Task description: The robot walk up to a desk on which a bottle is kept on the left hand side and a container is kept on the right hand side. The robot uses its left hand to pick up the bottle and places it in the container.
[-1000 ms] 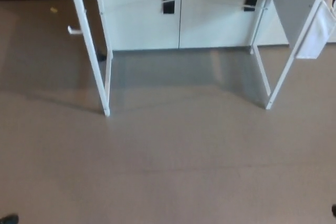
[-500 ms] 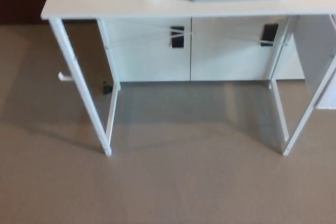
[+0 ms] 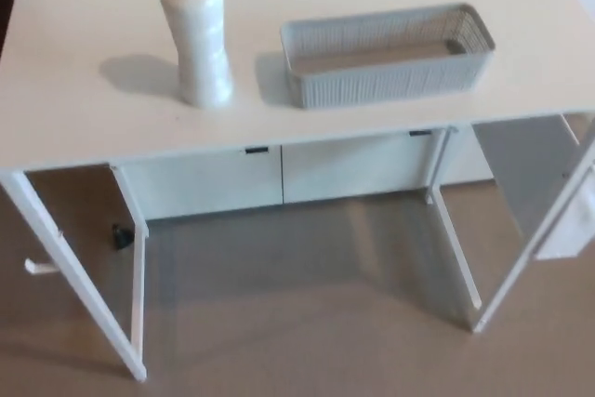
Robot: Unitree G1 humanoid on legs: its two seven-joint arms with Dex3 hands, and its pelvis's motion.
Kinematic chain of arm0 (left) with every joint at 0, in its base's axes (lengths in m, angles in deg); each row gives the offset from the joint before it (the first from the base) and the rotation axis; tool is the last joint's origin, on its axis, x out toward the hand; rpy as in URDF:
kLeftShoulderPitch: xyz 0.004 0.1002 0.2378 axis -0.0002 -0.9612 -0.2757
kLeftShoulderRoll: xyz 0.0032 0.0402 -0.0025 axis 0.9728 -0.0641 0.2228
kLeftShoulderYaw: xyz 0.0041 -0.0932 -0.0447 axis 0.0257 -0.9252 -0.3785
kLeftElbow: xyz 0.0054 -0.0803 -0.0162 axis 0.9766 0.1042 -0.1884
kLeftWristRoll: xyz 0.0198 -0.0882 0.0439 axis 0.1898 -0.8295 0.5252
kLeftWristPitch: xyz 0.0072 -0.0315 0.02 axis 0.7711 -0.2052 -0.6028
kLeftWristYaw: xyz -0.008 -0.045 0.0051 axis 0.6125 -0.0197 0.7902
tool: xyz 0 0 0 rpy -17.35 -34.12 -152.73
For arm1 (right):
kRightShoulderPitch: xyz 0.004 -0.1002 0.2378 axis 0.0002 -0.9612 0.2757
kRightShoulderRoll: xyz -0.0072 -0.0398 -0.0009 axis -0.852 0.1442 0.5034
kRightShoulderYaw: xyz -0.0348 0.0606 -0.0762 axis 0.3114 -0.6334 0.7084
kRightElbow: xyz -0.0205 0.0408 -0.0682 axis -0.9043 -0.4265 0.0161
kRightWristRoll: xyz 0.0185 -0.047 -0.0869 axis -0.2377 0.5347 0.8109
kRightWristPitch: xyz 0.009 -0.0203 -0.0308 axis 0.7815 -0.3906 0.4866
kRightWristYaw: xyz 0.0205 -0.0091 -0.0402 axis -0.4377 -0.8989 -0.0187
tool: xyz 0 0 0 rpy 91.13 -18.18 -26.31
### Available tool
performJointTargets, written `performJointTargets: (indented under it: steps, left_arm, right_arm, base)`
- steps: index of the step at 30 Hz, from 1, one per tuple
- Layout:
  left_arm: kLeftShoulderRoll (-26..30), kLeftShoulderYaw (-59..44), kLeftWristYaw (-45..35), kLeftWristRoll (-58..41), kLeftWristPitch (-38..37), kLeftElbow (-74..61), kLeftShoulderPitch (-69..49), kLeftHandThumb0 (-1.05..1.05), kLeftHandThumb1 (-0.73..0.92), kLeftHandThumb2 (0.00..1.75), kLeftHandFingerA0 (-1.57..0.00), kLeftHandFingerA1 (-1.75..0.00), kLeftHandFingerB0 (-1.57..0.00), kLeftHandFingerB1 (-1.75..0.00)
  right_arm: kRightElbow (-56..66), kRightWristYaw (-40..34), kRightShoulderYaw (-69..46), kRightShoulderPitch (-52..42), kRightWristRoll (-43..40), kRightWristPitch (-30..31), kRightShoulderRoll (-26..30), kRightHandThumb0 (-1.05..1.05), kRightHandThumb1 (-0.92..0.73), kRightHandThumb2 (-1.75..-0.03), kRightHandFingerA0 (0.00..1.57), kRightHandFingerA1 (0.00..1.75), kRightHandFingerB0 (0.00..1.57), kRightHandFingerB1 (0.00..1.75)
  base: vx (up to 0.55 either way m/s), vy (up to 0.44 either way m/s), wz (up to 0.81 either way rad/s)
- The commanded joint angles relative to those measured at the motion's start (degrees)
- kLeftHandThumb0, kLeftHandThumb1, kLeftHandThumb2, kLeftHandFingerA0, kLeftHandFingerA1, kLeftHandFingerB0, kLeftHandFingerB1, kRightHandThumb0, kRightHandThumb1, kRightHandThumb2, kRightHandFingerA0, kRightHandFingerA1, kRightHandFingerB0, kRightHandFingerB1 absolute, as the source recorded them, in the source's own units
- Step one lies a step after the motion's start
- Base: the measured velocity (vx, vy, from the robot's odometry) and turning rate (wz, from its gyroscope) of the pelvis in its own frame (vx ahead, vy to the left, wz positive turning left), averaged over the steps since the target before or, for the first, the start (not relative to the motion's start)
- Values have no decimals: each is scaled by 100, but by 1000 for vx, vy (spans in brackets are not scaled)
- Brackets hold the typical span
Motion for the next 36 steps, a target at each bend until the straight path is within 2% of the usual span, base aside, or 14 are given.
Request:
performJointTargets:
  steps: [1,8,9,13,14,17,18,19,21,23,24,29,30,36]
  left_arm:
    - [98,-61,-87,43,-487,383,99,-14,42,89,-24,-55,-12,-48]
    - [-140,-663,-747,-905,-71,372,247,-12,42,88,-26,-55,-12,-48]
    - [-157,-805,-921,-1102,117,456,323,-15,43,90,-26,-56,-12,-48]
    - [-176,-1144,-893,-1290,577,595,500,-17,42,89,-34,-59,-13,-49]
    - [-162,-1182,-818,-1311,777,610,536,-24,57,60,-50,-44,-25,-33]
    - [-125,-1282,-721,-1312,1105,703,620,-26,57,60,-49,-46,-23,-34]
    - [-77,-1367,-699,-1340,1214,908,729,-15,42,88,-32,-60,-8,-47]
    - [-60,-1413,-700,-1340,1247,991,779,-21,58,59,-44,-51,-22,-34]
    - [-76,-1506,-668,-1373,1264,1004,811,-16,55,56,-53,-54,-25,-33]
    - [-83,-1540,-700,-1366,1294,958,807,-20,56,57,-53,-49,-24,-32]
    - [-110,-1564,-660,-1387,1286,930,807,-14,39,88,-53,-68,-15,-50]
    - [-181,-1639,-568,-1347,1247,836,817,-14,39,89,-54,-69,-16,-51]
    - [-172,-1646,-590,-1343,1225,861,835,-17,57,57,-52,-52,-25,-32]
    - [-177,-1613,-593,-1305,1272,708,817,-16,59,57,-54,-55,-27,-32]
  right_arm:
    - [-459,52,-6,213,98,-528,161,-20,-45,-89,34,60,5,46]
    - [-573,98,-105,309,-136,-696,77,-26,-45,-90,33,60,8,47]
    - [-468,104,-143,265,-214,-674,31,-38,-58,-69,34,53,17,40]
    - [-256,134,-231,107,-342,-760,-83,-35,-63,-67,32,50,15,38]
    - [-271,156,-251,106,-372,-744,-98,-33,-62,-66,33,51,17,38]
    - [-253,153,-292,78,-402,-689,-150,-23,-46,-90,30,58,8,48]
    - [-194,111,-283,20,-351,-722,-159,-26,-45,-90,32,59,8,48]
    - [-149,95,-284,-14,-328,-728,-168,-26,-45,-90,32,59,8,48]
    - [-500,152,-363,167,-404,-784,-178,-26,-44,-89,35,61,9,48]
    - [-624,175,-387,202,-412,-869,-191,-25,-44,-89,31,59,9,48]
    - [-711,190,-389,226,-399,-949,-178,-27,-43,-89,33,60,9,48]
    - [-541,80,-407,114,-325,-1011,-254,-23,-43,-89,33,60,11,49]
    - [-613,99,-422,149,-332,-1031,-251,-24,-43,-88,34,60,10,48]
    - [-531,19,-441,85,-274,-1055,-296,-25,-42,-88,35,60,12,49]
  base:
    - [242,9,6]
    - [247,-174,10]
    - [84,-160,3]
    - [30,-60,-1]
    - [-18,-24,-9]
    - [19,26,-6]
    - [39,72,-14]
    - [34,117,54]
    - [72,236,-2]
    - [71,151,3]
    - [49,131,4]
    - [45,13,8]
    - [85,-98,13]
    - [104,-167,8]
